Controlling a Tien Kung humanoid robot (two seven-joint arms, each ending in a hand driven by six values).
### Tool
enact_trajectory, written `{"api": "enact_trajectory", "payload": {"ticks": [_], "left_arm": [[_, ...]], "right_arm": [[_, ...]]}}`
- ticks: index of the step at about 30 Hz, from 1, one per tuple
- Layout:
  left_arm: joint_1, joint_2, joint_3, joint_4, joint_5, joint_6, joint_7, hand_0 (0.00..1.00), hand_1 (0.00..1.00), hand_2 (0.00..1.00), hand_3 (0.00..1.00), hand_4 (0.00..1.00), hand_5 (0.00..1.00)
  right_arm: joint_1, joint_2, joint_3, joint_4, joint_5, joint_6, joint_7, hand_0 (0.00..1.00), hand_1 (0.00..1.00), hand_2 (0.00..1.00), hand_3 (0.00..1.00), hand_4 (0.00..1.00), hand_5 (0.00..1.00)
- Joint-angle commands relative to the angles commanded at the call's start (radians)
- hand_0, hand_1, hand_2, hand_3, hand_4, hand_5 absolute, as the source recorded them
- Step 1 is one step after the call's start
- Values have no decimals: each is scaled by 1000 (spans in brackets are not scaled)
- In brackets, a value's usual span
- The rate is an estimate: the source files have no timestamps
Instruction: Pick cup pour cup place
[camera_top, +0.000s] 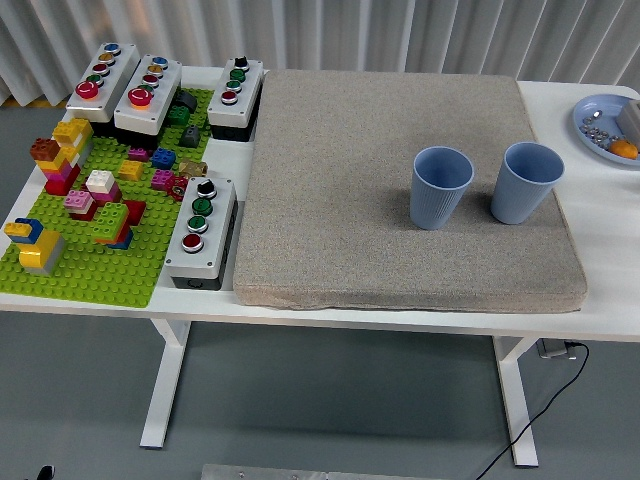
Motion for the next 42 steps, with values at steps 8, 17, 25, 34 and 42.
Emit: {"api": "enact_trajectory", "payload": {"ticks": [8,17,25,34,42], "left_arm": [[0,0,-1,0,2,0,1,708,659,729,666,462,971],[-3,0,2,0,1,-1,0,708,659,730,666,462,970],[-3,0,5,0,-3,-1,-1,708,659,730,666,462,971],[-4,1,10,0,-9,-1,0,709,659,730,668,462,972],[-1,2,17,0,-19,-1,-2,709,659,730,666,459,970]], "right_arm": [[1,1,-8,2,-5,-2,-1,932,860,920,882,778,885],[3,1,-11,0,-3,11,-6,932,860,921,884,779,872],[4,1,-14,-3,-6,32,-18,927,856,916,874,771,852],[4,2,-24,-7,-9,64,-41,917,834,881,860,769,846],[5,4,-37,-7,-13,69,-43,905,817,874,845,744,786]]}}
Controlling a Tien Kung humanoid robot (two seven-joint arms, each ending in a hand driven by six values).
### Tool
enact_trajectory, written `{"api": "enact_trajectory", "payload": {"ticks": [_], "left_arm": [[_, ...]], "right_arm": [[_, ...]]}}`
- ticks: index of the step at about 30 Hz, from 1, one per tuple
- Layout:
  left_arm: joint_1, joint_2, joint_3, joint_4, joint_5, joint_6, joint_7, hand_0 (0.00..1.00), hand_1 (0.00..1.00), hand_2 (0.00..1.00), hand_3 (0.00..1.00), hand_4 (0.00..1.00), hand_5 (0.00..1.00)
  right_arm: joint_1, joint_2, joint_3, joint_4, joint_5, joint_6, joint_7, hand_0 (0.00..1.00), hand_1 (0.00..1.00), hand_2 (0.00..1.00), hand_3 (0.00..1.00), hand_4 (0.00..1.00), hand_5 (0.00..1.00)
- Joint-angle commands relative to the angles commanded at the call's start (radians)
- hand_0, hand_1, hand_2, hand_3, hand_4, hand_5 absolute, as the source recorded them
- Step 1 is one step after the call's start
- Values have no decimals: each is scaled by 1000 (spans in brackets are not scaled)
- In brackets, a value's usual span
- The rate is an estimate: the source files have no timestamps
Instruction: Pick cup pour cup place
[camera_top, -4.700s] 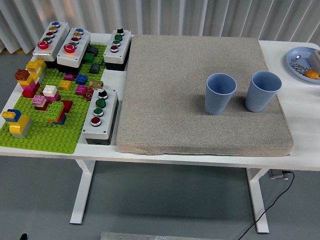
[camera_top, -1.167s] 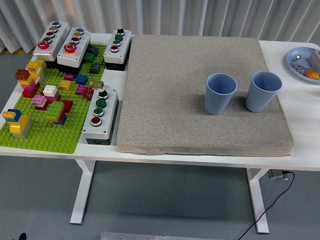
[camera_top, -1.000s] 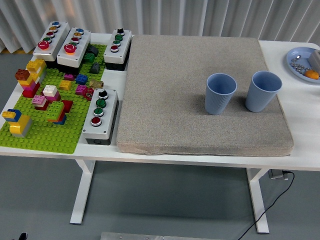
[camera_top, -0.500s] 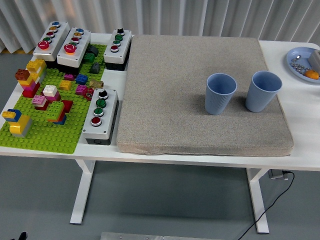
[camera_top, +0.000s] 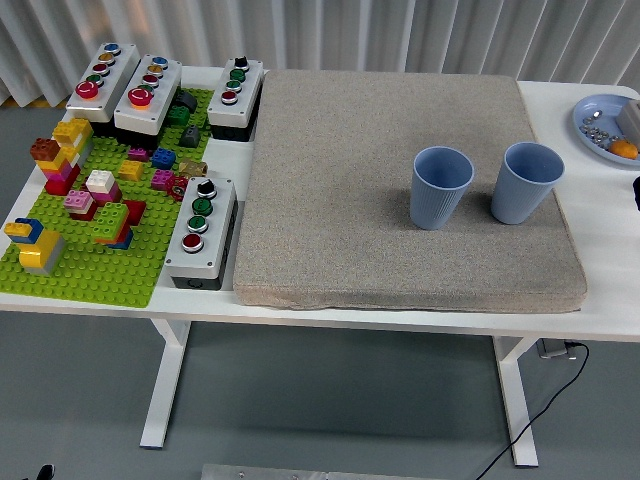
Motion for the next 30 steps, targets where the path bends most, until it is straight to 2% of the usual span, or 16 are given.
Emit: {"api": "enact_trajectory", "payload": {"ticks": [7,30], "left_arm": [[-1,0,1,0,-2,-1,0,709,660,731,667,458,968],[-3,-1,-14,0,15,0,2,708,659,731,666,456,966]], "right_arm": [[2,1,0,0,-2,3,-3,898,813,859,833,733,764],[5,-2,13,0,-5,7,-7,901,814,852,836,738,782]]}}
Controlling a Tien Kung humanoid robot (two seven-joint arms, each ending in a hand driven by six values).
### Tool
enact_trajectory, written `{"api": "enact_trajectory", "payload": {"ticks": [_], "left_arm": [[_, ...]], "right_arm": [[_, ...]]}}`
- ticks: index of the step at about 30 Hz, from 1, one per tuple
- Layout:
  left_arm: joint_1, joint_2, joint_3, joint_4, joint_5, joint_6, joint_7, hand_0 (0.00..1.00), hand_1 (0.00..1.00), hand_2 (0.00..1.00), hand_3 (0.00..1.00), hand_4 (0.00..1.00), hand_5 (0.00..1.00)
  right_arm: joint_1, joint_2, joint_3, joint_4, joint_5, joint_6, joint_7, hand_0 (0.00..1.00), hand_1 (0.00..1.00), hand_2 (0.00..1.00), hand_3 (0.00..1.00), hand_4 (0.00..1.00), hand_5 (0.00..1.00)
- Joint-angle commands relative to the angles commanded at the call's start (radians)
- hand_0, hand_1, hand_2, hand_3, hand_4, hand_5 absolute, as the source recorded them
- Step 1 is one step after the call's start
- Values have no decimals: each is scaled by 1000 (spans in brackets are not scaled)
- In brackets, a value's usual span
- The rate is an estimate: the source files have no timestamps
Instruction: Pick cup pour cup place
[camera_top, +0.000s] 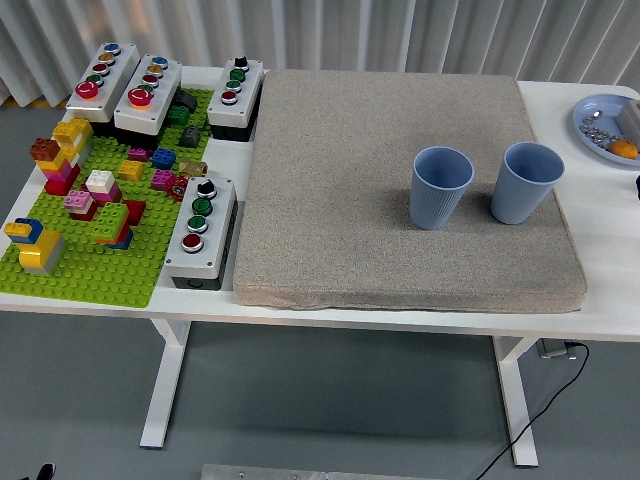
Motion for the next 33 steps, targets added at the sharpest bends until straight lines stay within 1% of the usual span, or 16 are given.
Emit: {"api": "enact_trajectory", "payload": {"ticks": [6,7,12,13,33], "left_arm": [[0,0,-1,0,2,0,0,708,659,730,667,456,965],[0,0,-1,0,2,0,0,708,659,730,666,456,965],[0,0,-3,0,4,1,0,708,659,730,666,456,965],[0,-1,-3,0,3,1,-1,708,659,730,666,456,964],[5,0,2,0,-6,4,-2,707,658,729,665,458,966]], "right_arm": [[0,0,-2,0,0,2,-2,906,814,852,838,733,773],[0,1,-2,0,0,3,-2,902,815,852,836,723,742],[2,0,-3,0,-3,0,-3,902,815,852,836,723,742],[2,0,-3,0,-3,0,-3,903,816,856,833,712,721],[2,3,-13,-1,-6,3,-10,909,815,853,831,705,715]]}}
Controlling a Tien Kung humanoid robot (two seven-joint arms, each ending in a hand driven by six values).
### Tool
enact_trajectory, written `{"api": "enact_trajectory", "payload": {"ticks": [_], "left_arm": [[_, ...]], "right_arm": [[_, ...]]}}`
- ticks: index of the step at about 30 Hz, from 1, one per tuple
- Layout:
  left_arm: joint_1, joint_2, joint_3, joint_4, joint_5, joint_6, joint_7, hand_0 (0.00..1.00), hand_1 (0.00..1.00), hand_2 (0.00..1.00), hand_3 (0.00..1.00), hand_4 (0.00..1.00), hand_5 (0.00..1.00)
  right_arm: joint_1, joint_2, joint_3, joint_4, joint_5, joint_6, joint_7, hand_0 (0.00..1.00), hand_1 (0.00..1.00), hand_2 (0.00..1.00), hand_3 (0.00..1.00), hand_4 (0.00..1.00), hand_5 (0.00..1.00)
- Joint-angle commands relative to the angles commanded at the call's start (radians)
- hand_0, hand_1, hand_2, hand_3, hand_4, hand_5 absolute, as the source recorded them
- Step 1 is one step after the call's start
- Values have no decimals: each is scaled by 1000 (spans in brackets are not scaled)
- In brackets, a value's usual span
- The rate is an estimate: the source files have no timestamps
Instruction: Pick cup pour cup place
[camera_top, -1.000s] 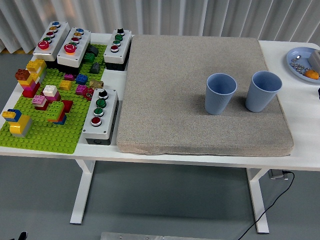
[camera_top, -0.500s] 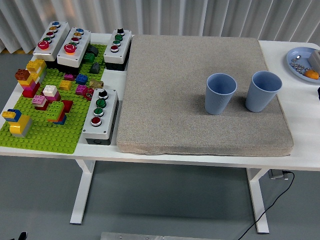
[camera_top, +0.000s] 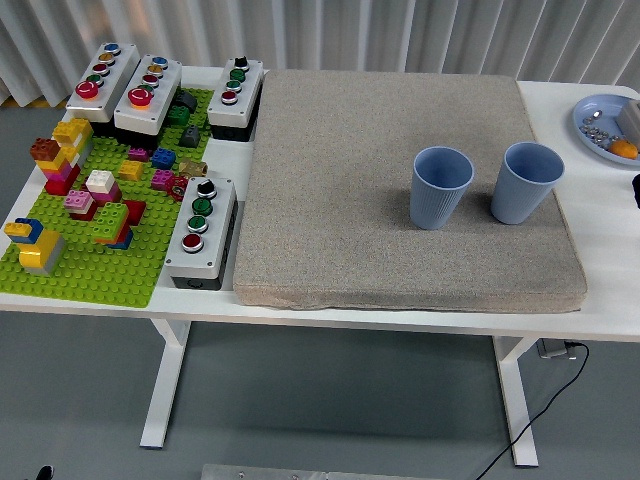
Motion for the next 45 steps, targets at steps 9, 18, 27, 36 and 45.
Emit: {"api": "enact_trajectory", "payload": {"ticks": [9,18,27,36,45], "left_arm": [[1,0,4,0,-4,0,0,707,658,730,666,461,968],[-1,1,3,0,-3,-1,-1,706,658,729,665,461,967],[-2,1,-2,0,3,-1,2,706,657,729,666,461,968],[-1,0,-5,0,8,-1,2,707,657,729,666,461,967],[-1,0,-10,0,13,0,3,707,657,729,666,462,968]], "right_arm": [[0,0,-2,0,-1,-1,0,909,816,853,830,704,713],[1,-1,1,2,-3,0,-2,911,818,854,830,703,710],[2,-2,4,1,-3,1,-2,912,818,854,830,702,710],[1,-3,6,1,-9,7,-9,911,818,854,829,702,712],[2,-3,6,1,-11,7,-12,911,818,854,829,701,712]]}}
